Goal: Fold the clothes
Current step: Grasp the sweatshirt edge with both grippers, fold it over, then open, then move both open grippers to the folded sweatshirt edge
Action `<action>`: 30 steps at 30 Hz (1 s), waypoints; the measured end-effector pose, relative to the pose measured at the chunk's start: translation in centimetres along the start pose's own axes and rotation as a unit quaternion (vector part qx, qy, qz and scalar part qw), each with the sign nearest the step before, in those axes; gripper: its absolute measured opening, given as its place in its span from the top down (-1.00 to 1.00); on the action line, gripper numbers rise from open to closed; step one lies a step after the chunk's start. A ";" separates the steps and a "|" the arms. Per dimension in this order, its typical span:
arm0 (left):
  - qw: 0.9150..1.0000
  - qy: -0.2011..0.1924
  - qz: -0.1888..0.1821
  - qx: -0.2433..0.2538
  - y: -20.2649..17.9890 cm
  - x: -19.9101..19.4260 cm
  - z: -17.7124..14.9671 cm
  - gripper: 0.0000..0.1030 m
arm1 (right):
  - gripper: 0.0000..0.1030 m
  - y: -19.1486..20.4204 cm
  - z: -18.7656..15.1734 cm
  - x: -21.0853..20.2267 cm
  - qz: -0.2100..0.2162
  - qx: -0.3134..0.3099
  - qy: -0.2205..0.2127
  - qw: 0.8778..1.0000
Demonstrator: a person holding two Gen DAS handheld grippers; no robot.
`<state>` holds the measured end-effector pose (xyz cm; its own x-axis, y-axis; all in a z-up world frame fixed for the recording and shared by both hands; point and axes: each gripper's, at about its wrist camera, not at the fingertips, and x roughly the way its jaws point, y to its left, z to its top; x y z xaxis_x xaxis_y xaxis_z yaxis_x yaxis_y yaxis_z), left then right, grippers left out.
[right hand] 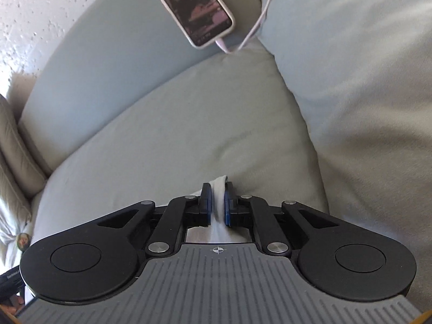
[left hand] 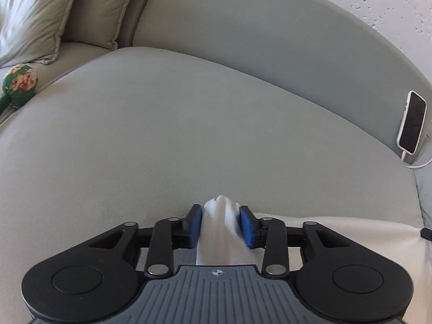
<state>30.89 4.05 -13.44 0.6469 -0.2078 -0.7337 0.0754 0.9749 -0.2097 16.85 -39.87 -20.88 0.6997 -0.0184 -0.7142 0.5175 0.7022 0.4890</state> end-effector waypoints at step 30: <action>0.986 -0.031 -0.159 -0.035 -5.6 -15.5 -17.6 -0.06 | 0.12 -3.3 -15.8 -15.7 0.160 0.178 0.074 0.968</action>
<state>7.08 0.41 -12.24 0.6450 -0.4940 -0.5830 0.2305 0.8532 -0.4680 -3.61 -30.66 -19.12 0.7875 0.2797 -0.5492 0.4416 0.3656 0.8193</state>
